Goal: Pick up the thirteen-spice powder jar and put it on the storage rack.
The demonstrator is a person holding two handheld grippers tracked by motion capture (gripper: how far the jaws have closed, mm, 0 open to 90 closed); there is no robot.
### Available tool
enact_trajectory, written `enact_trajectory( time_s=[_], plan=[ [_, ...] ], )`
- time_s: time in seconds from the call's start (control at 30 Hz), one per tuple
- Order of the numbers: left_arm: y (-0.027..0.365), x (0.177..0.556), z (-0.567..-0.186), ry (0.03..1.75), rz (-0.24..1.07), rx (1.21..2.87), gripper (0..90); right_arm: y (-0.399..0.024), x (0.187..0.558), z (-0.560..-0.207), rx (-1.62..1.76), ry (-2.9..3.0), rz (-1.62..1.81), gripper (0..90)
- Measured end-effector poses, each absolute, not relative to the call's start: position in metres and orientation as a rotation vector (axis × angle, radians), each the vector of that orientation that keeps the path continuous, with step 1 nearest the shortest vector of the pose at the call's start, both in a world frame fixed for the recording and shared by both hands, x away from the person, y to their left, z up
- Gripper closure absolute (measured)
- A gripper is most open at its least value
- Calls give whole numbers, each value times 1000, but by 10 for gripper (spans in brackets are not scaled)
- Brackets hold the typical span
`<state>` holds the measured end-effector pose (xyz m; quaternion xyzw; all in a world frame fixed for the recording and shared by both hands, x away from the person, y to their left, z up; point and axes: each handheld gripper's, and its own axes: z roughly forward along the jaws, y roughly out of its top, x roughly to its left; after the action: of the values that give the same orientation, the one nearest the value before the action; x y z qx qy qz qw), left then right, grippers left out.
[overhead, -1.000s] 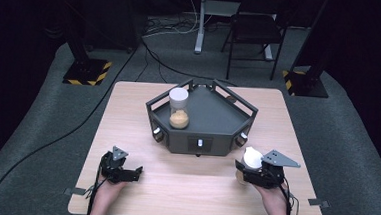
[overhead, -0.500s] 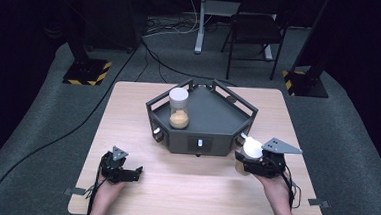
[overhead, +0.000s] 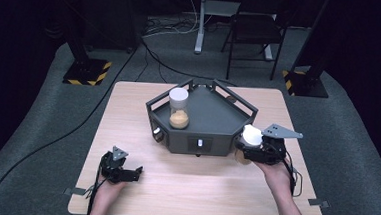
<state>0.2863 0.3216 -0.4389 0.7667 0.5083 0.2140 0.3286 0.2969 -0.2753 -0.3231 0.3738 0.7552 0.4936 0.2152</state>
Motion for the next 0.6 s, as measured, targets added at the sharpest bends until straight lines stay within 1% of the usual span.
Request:
enact_trajectory(
  time_s=[0.6],
  plan=[
    [322,286,-439,1330,560,2006,0,-260,322,-287,1010,2069,1384,289]
  ],
)
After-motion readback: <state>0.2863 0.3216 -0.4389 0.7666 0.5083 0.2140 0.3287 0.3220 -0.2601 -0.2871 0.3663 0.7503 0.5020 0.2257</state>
